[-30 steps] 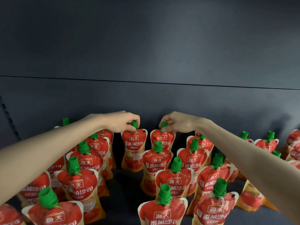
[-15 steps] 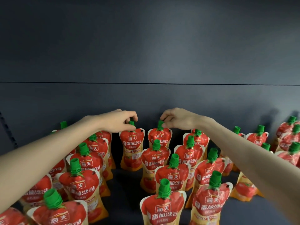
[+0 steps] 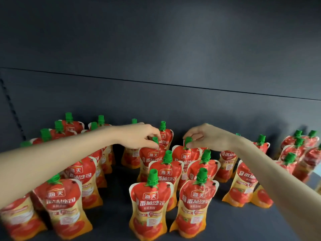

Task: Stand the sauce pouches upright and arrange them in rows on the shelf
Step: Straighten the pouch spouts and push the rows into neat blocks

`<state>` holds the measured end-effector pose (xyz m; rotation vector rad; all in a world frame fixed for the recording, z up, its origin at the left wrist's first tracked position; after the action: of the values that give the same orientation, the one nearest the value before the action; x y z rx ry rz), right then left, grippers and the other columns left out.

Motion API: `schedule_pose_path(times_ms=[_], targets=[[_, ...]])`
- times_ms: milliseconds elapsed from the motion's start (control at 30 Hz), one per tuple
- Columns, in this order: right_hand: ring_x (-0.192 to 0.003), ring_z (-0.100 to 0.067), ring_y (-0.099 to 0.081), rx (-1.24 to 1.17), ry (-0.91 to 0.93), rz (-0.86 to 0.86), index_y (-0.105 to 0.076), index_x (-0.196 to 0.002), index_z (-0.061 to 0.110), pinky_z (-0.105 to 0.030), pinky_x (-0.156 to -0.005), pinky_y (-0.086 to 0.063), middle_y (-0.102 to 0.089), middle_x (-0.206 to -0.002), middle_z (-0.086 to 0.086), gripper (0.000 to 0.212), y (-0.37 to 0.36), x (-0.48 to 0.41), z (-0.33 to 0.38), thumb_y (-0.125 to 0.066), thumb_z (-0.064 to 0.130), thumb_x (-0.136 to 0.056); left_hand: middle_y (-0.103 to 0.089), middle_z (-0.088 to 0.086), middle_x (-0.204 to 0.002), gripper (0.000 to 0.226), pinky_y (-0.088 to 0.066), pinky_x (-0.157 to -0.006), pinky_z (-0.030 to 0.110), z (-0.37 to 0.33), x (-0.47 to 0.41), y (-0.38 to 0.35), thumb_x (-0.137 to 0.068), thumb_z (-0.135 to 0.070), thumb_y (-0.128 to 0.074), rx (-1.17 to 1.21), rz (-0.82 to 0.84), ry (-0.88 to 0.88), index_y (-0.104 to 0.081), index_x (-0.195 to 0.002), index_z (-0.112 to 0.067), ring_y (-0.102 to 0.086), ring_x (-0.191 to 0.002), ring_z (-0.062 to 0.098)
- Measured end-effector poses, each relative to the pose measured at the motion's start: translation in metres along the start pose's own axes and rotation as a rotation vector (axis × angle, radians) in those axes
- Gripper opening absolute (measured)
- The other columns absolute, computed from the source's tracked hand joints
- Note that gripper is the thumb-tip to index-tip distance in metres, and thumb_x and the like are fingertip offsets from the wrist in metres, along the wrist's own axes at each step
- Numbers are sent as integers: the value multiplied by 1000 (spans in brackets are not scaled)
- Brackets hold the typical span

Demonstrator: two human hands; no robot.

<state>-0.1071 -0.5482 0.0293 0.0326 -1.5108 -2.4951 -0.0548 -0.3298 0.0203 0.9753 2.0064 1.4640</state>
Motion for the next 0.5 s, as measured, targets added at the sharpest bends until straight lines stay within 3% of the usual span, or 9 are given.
schedule_pose_path(times_ms=[67, 167, 267, 367, 500], targets=[[-88, -6, -64, 19, 18, -19, -64, -111, 18, -29, -91, -50, -68, -96, 5, 25, -2, -2, 1, -65, 24, -87, -54, -13, -74, 24, -41, -62, 27, 0, 0, -5, -92, -34, -54, -29, -21, 5, -60, -113, -22, -51, -59, -12], [-85, -5, -63, 50, 50, -29, -66, -105, 17, -29, -89, -49, -69, -93, 6, 18, -4, -8, 8, -64, 23, -87, -57, 3, -72, 18, -38, -59, 27, 3, 4, -6, -92, -32, -55, -32, -76, 23, -64, -102, -20, -46, -52, 2], [-89, -9, -64, 44, 95, -24, -66, -105, 17, -30, -92, -48, -69, -93, 7, 18, -9, -17, 20, -64, 22, -88, -53, 1, -62, 14, -35, -54, 21, 14, 12, 0, -92, -28, -56, -35, -88, 66, -64, -98, -18, -43, -49, 4], [-93, -8, -60, 34, 113, -21, -65, -112, 16, -29, -95, -46, -68, -101, 3, 25, -14, -29, 30, -63, 23, -88, -66, 9, -77, 16, -46, -66, 28, 28, 19, 7, -92, -28, -56, -40, -66, 106, -64, -102, -19, -56, -63, 8], [-90, -7, -59, 31, 131, -32, -64, -113, 14, -23, -88, -44, -68, -105, -2, 25, -20, -44, 39, -61, 22, -89, -68, 1, -103, 19, -51, -85, 35, 44, 24, 12, -92, -27, -56, 12, -55, 150, -63, -108, -21, -64, -90, 11]])
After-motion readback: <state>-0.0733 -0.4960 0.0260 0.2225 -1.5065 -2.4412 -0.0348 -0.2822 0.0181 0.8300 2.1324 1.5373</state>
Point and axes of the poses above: each hand's wrist, its own x-axis away from the middle knuckle, its own y-axis out of the back of the hand, z = x × y, the point moved 2 cm from there along -x, towards the middle knuckle
